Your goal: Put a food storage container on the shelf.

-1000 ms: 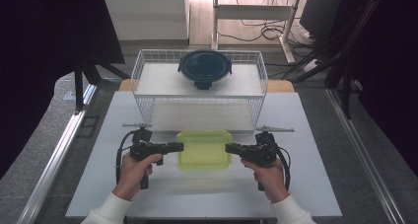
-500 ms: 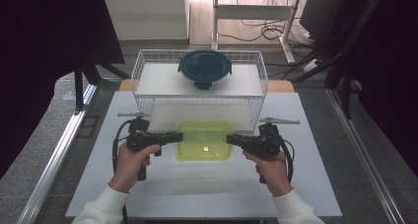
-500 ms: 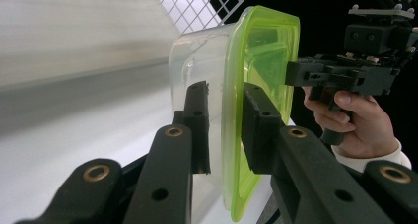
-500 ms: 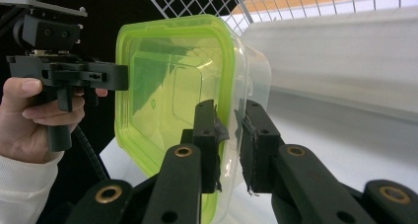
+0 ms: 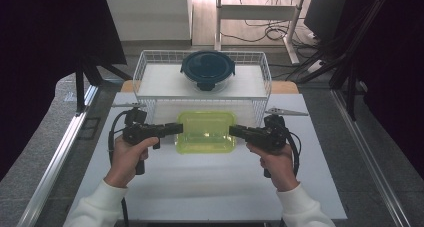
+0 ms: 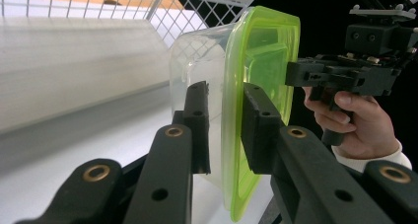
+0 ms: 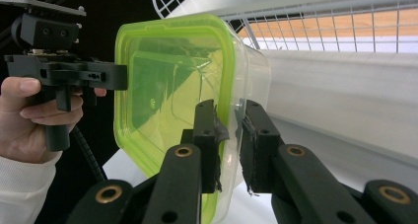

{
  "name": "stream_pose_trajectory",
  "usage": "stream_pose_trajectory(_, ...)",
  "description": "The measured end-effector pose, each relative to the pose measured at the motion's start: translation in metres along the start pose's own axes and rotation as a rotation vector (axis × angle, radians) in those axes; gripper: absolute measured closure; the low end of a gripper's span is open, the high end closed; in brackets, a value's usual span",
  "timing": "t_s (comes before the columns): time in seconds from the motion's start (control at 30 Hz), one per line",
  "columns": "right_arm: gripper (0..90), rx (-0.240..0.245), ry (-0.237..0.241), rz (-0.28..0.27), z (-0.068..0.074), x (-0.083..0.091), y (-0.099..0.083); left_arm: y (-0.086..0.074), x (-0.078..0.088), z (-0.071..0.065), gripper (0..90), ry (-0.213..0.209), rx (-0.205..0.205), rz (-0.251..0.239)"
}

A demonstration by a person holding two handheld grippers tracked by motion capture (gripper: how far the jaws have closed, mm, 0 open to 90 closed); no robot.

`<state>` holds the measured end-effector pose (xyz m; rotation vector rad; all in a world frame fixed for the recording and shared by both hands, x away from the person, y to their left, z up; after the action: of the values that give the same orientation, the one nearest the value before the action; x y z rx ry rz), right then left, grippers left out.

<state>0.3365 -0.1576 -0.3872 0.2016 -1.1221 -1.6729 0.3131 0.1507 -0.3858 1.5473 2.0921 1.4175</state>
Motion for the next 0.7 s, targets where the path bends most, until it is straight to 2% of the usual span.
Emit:
stream_pose_trajectory(0.37,77.9,0.031,0.004,-0.029,0.013,0.006,0.019,0.021,0.010,-0.011,75.3,0.006,-0.042,-0.020)
stream_pose_trajectory(0.63,77.9,0.055,0.002,-0.042,0.022,0.011,0.036,0.037,0.015,-0.016,75.4,-0.002,-0.047,-0.044)
stream_pose_trajectory(0.7,77.9,0.055,0.003,-0.044,0.025,0.013,0.040,0.041,0.017,-0.018,75.4,0.001,-0.059,-0.042)
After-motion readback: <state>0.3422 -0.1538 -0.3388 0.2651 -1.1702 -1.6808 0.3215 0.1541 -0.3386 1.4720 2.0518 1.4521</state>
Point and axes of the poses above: each handheld gripper's, and its own axes: x roughly backward along the jaws, y roughly out of its top, z roughly to its left, the point moved 3 cm from there along -x, roughly forward along the jaws, and after that the axes turned 5 degrees about -x, right-handed, at the moved point
